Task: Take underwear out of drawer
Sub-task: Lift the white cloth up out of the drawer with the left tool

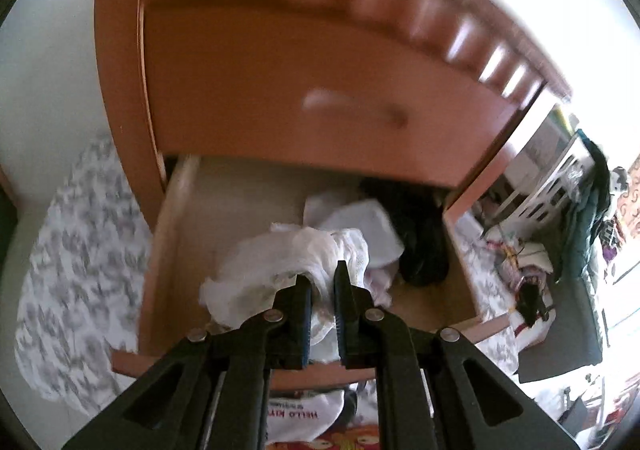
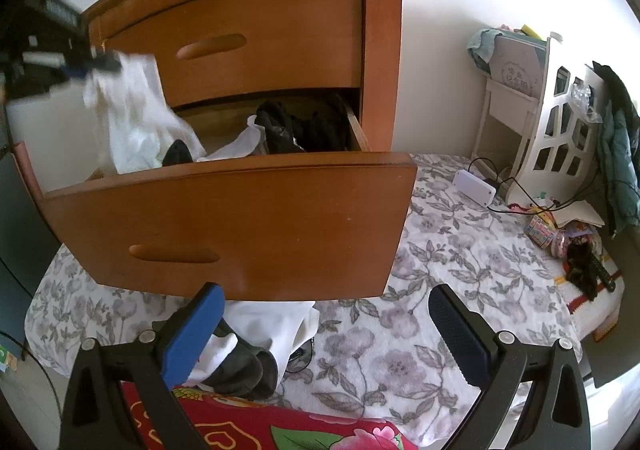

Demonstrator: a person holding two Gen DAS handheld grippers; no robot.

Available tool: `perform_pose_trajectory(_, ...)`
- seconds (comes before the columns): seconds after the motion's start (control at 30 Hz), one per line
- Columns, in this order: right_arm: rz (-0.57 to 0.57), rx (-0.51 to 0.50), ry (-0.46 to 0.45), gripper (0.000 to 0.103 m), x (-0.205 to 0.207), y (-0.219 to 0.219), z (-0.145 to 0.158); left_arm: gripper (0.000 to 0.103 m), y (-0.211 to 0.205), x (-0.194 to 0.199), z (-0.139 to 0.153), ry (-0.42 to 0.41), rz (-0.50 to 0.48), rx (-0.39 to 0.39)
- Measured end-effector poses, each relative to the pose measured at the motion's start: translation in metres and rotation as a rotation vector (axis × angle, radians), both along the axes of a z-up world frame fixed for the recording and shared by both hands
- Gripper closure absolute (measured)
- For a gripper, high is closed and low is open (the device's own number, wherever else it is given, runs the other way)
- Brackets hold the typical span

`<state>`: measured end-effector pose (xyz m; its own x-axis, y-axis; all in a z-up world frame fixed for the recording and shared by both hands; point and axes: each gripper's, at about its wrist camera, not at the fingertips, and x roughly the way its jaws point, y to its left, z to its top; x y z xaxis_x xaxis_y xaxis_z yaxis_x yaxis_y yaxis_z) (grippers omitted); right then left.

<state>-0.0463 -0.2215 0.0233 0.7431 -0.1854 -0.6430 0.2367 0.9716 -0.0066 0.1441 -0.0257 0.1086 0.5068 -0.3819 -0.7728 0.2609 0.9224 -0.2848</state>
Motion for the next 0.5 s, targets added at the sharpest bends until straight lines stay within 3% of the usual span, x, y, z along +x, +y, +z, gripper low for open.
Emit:
perform_pose_trajectory(0.2,-0.001,0.004,0.001,0.000,0.001,0.000,0.000,0.091,0.000,0.003,-0.024,0.058,0.004,0.031)
perform_pose_trajectory(0.33,-0.001,0.003,0.002,0.000,0.001,0.000,0.000,0.067,0.003,0.004,-0.028,0.067,0.018,0.028)
perform_pose_trajectory(0.5,-0.001,0.003,0.002,0.000,0.001,0.000,0.000,0.066,0.007,0.006,-0.028,0.056,0.037,0.026)
